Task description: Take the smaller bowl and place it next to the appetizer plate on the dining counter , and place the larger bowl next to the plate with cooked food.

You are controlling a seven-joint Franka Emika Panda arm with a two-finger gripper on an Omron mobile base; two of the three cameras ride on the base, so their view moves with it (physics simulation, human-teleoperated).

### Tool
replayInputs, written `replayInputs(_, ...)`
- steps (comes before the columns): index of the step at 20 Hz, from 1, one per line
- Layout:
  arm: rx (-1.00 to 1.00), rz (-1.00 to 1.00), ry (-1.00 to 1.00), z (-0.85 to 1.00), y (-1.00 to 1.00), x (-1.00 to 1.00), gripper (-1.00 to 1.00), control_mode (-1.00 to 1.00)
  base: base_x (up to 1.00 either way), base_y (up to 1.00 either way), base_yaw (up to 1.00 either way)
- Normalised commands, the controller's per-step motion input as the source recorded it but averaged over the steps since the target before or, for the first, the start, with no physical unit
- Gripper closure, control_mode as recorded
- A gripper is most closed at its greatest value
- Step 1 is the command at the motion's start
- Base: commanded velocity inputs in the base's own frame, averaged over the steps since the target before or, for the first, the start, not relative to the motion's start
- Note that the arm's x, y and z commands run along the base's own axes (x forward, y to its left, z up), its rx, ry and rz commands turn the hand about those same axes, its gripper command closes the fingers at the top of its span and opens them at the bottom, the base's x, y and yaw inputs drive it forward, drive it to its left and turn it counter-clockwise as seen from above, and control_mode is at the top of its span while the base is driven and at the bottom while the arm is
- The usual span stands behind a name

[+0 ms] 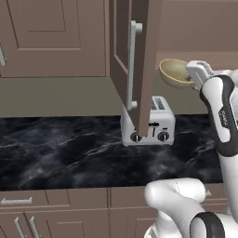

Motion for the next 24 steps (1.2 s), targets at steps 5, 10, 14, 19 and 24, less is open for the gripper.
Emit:
replayInputs(5,-0.1,0.09,0.22,-0.83,0.0,-1.0,1.0,-1.0,0.0,0.0,0.0)
replayInputs(10,-0.21,0.03,0.38,-1.0,0.2,-0.93,1.0,-1.0,0.0,0.0,0.0)
replayInputs(14,-0.05,0.01,0.04,-0.58,0.03,-0.44,1.0,-1.0,0.0,0.0,0.0)
replayInputs(19,0.0,0.0,-0.1,-0.22,-0.01,-0.25,1.0,-1.0,0.0,0.0,0.0)
replayInputs(24,0.0,0.01,-0.02,-0.27,0.0,-0.19,1.0,-1.0,0.0,0.0,0.0)
